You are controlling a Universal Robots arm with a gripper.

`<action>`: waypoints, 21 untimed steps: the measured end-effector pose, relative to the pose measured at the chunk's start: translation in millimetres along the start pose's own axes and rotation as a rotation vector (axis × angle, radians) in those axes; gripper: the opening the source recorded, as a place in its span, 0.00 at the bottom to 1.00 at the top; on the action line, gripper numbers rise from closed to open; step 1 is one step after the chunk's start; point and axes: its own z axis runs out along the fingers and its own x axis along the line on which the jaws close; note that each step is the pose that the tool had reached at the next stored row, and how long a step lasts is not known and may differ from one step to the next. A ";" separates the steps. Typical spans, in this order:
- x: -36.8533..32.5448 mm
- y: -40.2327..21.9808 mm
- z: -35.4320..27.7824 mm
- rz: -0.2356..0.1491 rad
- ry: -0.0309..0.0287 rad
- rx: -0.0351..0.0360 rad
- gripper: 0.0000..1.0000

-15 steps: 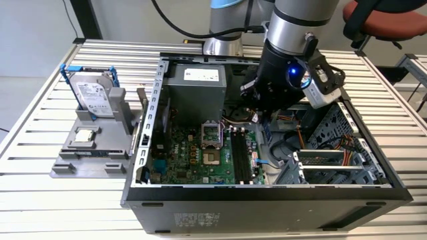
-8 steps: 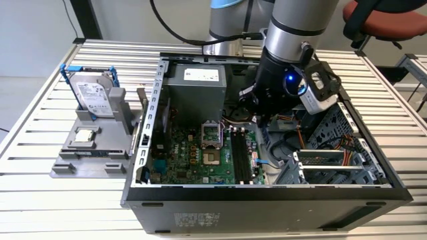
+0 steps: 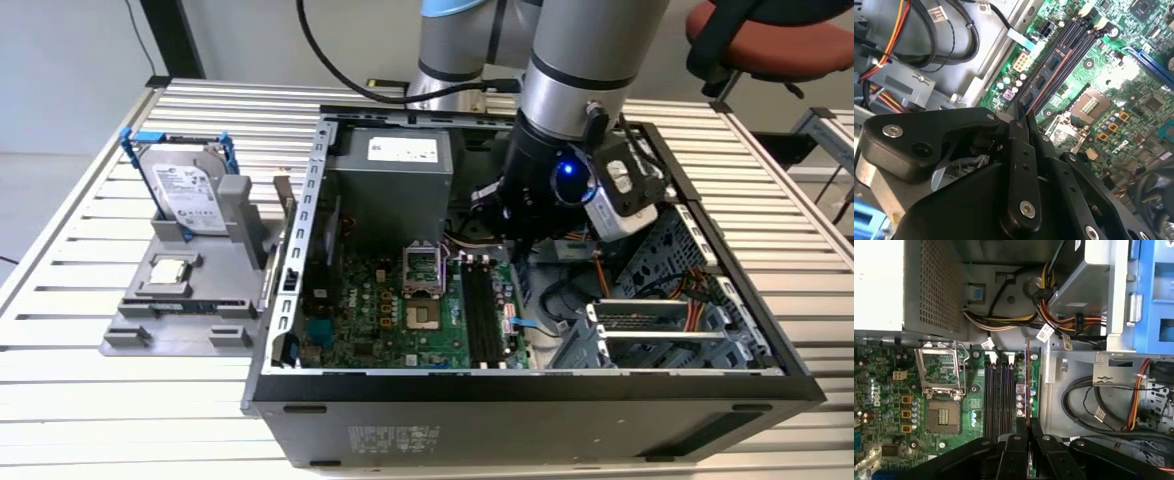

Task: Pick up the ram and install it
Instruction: 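Insert the ram into the slot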

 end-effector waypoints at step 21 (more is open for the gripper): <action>3.1 -6.4 25.9 0.081 0.0011 0.0023 0.00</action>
